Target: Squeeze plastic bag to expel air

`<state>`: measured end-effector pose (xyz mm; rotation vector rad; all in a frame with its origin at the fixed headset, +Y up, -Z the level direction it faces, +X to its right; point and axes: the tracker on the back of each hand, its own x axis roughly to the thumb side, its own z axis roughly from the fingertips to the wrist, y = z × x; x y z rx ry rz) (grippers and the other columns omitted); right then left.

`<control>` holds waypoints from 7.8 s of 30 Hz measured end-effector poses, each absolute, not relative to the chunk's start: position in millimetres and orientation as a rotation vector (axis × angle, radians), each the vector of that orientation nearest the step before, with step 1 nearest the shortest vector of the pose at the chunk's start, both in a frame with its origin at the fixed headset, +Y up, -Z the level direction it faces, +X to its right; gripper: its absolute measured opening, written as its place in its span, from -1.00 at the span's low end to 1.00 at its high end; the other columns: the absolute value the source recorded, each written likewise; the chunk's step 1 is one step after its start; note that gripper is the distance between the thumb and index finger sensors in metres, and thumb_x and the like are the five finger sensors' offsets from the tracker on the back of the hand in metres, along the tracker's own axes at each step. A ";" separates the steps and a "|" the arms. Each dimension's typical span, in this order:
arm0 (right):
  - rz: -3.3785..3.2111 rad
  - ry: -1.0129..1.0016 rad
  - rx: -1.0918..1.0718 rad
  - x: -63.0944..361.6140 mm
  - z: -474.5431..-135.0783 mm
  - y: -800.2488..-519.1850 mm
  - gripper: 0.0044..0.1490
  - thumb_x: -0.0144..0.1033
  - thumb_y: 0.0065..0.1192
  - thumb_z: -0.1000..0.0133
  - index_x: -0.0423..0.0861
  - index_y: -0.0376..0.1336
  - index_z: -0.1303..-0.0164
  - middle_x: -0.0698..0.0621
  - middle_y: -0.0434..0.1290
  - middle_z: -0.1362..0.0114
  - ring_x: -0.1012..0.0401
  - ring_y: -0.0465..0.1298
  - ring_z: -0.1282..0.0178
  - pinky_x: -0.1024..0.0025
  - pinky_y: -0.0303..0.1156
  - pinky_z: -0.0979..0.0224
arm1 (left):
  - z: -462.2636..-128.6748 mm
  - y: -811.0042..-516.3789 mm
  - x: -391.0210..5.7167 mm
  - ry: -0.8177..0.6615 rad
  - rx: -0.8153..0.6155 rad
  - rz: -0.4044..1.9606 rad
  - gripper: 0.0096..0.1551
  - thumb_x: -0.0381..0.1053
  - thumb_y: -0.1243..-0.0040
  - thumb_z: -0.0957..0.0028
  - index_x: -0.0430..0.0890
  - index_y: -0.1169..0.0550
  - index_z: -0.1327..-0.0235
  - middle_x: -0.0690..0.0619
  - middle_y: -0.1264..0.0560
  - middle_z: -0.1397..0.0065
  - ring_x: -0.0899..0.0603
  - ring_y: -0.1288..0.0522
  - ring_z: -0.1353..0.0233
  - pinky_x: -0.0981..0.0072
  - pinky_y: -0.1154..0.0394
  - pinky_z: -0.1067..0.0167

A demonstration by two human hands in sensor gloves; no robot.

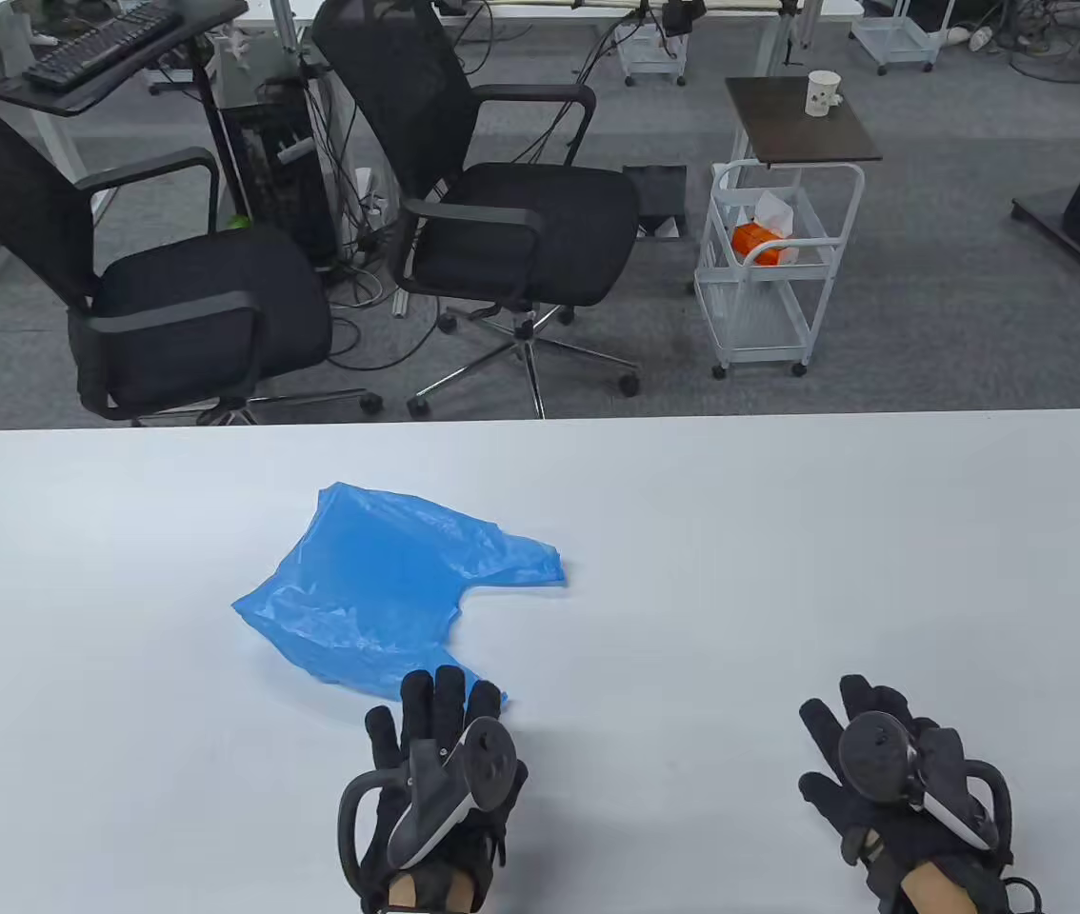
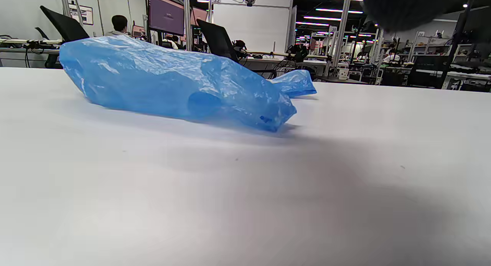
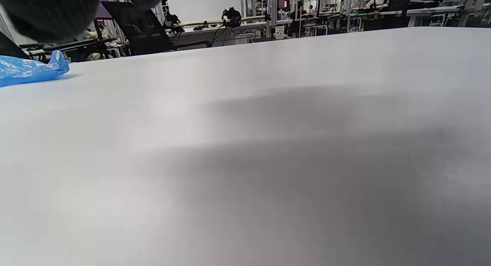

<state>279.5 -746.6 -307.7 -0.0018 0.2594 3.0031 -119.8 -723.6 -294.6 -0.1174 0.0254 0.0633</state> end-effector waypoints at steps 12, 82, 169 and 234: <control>2.971 0.270 0.010 281.2 -308.5 -746.7 -0.08 0.28 0.08 0.07 0.46 -0.19 -0.47 0.13 -0.43 -0.70 0.01 -0.34 -0.74 -0.12 -0.27 -0.69 | -294.5 -721.6 -119.5 0.019 -0.119 0.081 -0.07 0.35 -0.04 0.17 0.22 0.00 -0.46 0.11 0.24 -0.60 -0.27 0.30 -0.69 -0.40 0.23 -0.51; 2.271 0.056 -0.048 343.3 -296.6 -710.4 -0.09 0.26 0.07 0.03 0.43 -0.19 -0.49 0.10 -0.41 -0.71 -0.03 -0.33 -0.74 -0.14 -0.26 -0.69 | -291.4 -681.8 50.7 -0.386 0.328 -0.534 -0.58 0.21 -0.38 0.29 0.20 -0.63 0.15 0.25 -0.20 -0.49 -0.14 -0.11 -0.66 -0.32 0.10 -0.56; 2.873 1.087 0.430 258.3 -304.1 -766.5 -0.31 0.18 0.09 0.01 0.38 0.10 -0.39 0.39 -0.06 -0.66 0.33 -0.06 -0.72 0.08 -0.06 -0.74 | -323.4 -744.1 -92.6 -0.220 -0.552 -0.155 -0.35 0.12 -0.12 0.13 0.27 -0.34 -0.32 0.24 -0.06 -0.59 -0.06 0.03 -0.67 -0.19 -0.05 -0.57; 2.830 0.866 0.542 185.8 -344.0 -789.7 -0.17 0.18 0.06 0.03 0.39 -0.12 -0.45 0.38 -0.28 -0.69 0.34 -0.25 -0.75 -0.03 -0.27 -0.73 | -330.7 -768.6 -114.2 -0.181 -0.607 0.046 -0.36 0.07 -0.07 0.11 0.23 -0.29 -0.33 0.21 -0.05 -0.57 -0.11 0.03 -0.65 -0.12 -0.12 -0.54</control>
